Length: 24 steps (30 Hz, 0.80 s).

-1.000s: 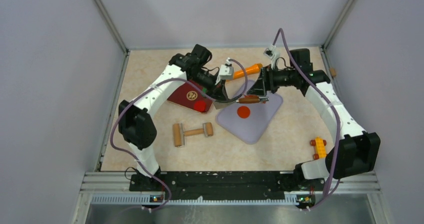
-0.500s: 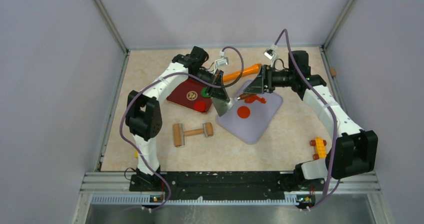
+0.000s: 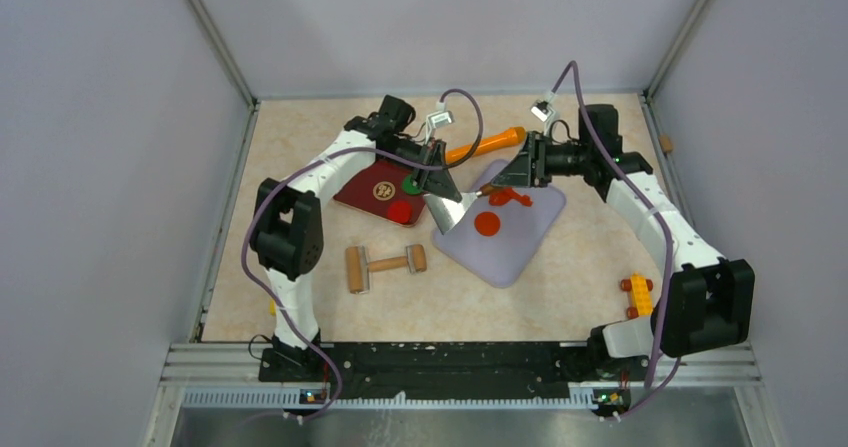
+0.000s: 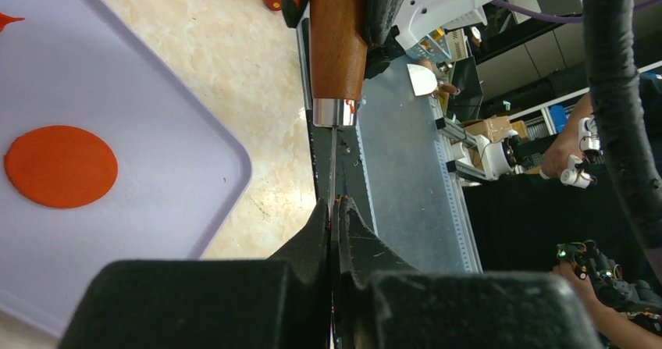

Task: Roll out the dumpling wrappers from the dough

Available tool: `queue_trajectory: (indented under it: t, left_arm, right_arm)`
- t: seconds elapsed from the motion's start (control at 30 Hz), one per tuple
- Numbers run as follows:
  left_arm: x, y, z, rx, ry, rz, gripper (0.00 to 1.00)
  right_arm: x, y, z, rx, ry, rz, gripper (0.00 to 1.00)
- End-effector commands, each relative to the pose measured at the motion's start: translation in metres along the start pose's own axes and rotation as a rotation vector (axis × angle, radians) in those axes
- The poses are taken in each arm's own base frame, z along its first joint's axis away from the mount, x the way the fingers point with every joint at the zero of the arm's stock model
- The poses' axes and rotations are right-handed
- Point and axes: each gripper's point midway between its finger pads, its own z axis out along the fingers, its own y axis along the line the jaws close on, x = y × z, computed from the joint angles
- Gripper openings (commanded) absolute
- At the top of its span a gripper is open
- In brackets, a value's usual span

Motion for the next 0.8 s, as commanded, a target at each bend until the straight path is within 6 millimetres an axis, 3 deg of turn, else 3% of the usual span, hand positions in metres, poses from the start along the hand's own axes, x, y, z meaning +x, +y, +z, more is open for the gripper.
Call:
queue_trajectory:
  t: [0.0,0.13,0.2,0.27,0.33,0.47,0.7,0.77]
  left_arm:
    - [-0.004,0.004,0.0,0.037,-0.018,-0.022,0.0]
    - [-0.004,0.006,0.001,0.034,-0.018,-0.031,0.0]
    - [-0.003,0.008,0.0,0.029,-0.018,-0.033,0.0]
    - [-0.002,0.008,0.001,0.03,-0.017,-0.036,0.0]
    - [-0.001,0.008,0.001,0.036,-0.018,-0.037,0.0]
    - [0.001,0.006,0.001,0.072,-0.023,-0.055,0.0]
    - [0.003,0.011,0.001,0.129,-0.03,-0.133,0.0]
    - [0.003,0.013,0.001,0.132,-0.031,-0.133,0.0]
  right_arm:
    - [-0.004,0.018,-0.005,-0.047,-0.02,-0.044,0.33]
    - [-0.004,0.016,-0.006,-0.045,-0.021,-0.037,0.19]
    - [-0.004,0.014,-0.006,-0.037,-0.022,-0.029,0.17]
    - [-0.003,0.012,-0.008,-0.033,-0.021,-0.023,0.26]
    - [-0.001,0.015,-0.009,-0.052,-0.013,-0.017,0.43]
    - [0.001,0.025,-0.01,-0.111,0.002,-0.015,0.48]
    - [0.002,0.027,-0.009,-0.133,0.004,-0.009,0.33]
    - [0.001,0.027,-0.009,-0.137,0.006,-0.012,0.18]
